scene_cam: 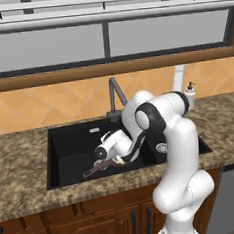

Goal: Pick the pan and sponge and place them into the sink. Then turn on the water.

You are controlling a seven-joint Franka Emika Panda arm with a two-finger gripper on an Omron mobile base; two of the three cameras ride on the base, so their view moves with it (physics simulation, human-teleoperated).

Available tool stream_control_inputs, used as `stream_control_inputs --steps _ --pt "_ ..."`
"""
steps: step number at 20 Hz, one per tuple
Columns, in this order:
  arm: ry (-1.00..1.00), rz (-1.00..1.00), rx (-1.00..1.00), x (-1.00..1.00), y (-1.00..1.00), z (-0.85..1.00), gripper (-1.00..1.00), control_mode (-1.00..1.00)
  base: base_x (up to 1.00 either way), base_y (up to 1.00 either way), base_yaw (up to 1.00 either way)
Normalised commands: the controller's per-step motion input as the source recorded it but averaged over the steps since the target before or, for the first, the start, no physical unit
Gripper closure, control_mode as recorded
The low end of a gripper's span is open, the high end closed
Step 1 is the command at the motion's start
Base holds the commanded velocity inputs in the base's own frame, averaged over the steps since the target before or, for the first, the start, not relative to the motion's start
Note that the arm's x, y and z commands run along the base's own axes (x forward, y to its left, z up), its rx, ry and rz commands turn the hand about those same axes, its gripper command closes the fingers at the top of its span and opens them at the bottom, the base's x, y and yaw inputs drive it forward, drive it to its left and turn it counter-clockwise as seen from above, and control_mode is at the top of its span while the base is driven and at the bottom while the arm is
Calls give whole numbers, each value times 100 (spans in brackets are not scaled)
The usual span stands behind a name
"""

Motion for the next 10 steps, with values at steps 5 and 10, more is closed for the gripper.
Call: stream_control_inputs --steps 5,10 --pt "0 1 0 -21 47 100 -100 -100 0 0 0" --pt "0 0 -1 -18 50 100 -100 -100 0 0 0"
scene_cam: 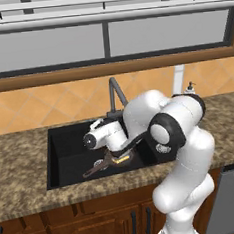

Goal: Pick the pan and sponge and place them into the sink. Then turn on the water.

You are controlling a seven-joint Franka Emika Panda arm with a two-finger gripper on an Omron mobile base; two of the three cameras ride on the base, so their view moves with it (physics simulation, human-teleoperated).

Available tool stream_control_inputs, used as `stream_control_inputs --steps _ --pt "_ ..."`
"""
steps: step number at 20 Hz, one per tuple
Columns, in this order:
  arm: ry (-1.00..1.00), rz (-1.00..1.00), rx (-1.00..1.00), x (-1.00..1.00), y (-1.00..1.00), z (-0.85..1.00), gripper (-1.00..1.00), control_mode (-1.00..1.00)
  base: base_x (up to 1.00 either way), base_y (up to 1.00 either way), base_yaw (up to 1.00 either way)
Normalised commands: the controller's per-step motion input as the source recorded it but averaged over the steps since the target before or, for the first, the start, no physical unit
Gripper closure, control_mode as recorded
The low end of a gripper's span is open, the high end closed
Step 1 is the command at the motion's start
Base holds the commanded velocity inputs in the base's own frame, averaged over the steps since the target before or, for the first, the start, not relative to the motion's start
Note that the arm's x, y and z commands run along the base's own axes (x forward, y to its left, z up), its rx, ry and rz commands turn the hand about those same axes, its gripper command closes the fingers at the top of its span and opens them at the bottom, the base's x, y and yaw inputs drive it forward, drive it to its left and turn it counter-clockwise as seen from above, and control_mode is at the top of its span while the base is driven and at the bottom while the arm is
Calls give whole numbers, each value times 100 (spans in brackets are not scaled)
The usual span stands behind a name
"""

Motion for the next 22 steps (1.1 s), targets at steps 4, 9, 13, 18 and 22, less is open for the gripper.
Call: stream_control_inputs --steps 4,9,13,18,22 --pt "0 4 -1 -46 39 96 -100 -100 0 0 0" --pt "-1 13 1 -79 22 76 -100 -100 0 0 0" --pt "-28 12 16 -100 -1 57 -100 -100 0 0 0" --pt "-15 0 25 -86 -8 79 -100 -100 0 0 0" --pt "1 0 22 -42 -3 98 -100 -100 0 0 0"
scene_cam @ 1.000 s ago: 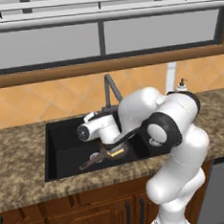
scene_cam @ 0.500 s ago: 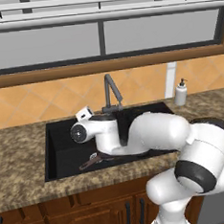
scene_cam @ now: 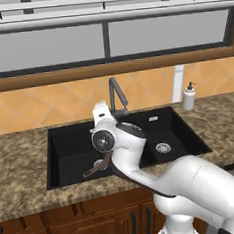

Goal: Pick the pan and sponge and place them into the sink. Then turn on the water.

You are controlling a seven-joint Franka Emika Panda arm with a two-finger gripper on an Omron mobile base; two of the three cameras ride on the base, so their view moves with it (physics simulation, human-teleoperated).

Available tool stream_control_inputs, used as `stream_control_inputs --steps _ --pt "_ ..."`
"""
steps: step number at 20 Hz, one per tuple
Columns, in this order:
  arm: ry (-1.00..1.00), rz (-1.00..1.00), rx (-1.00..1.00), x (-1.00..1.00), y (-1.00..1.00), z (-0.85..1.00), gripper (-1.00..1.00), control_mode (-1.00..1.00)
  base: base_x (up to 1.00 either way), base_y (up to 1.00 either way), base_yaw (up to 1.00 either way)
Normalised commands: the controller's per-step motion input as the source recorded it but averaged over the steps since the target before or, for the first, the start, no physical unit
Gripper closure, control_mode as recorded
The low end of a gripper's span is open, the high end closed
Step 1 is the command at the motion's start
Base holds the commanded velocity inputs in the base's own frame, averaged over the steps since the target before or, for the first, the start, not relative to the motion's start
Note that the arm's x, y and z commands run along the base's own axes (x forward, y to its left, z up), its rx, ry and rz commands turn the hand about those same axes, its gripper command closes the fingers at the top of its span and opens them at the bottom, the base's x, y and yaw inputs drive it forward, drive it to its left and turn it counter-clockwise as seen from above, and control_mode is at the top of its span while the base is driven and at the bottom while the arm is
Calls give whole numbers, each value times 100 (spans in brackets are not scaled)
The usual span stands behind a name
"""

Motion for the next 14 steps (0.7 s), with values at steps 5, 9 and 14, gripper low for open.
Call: stream_control_inputs --steps 5,9,14 --pt "-4 0 27 -38 -41 71 -100 -100 0 0 0" --pt "-8 0 32 -46 -69 47 -100 -100 0 0 0" --pt "-1 -1 42 -39 -96 21 -100 -100 0 0 0"
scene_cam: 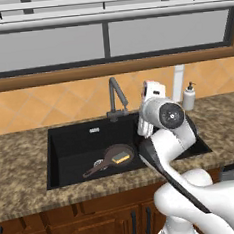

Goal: Pick the pan and sponge and place them into the sink. Then turn on the water.

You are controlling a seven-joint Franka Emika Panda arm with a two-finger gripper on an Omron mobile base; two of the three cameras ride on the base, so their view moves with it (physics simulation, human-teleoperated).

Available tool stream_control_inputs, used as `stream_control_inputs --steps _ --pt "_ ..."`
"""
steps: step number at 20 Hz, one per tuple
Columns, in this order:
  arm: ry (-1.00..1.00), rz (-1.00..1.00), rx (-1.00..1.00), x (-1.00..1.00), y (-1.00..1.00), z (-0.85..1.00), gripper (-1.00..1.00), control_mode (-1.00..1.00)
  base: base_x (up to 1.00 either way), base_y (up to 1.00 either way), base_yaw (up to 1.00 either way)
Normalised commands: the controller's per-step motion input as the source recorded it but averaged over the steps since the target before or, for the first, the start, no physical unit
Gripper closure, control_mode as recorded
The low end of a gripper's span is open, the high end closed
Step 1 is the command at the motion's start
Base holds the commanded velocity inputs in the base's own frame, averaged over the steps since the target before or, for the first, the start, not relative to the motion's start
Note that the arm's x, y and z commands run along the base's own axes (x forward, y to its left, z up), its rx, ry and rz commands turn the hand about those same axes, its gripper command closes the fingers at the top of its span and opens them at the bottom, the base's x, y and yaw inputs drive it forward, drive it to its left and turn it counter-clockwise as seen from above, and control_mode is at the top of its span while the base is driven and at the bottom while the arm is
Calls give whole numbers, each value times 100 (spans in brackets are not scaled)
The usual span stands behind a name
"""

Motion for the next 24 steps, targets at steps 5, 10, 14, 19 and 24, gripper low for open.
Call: stream_control_inputs --steps 5,10,14,19,24 --pt "1 0 47 -21 -100 1 -100 -100 0 0 0" --pt "7 0 48 -2 -98 0 -100 -100 0 0 0" --pt "13 0 46 0 -85 0 -100 -100 0 0 0" --pt "7 0 32 0 -52 -10 -100 -100 0 0 0" --pt "0 0 25 14 -13 -26 -100 -100 0 0 0"
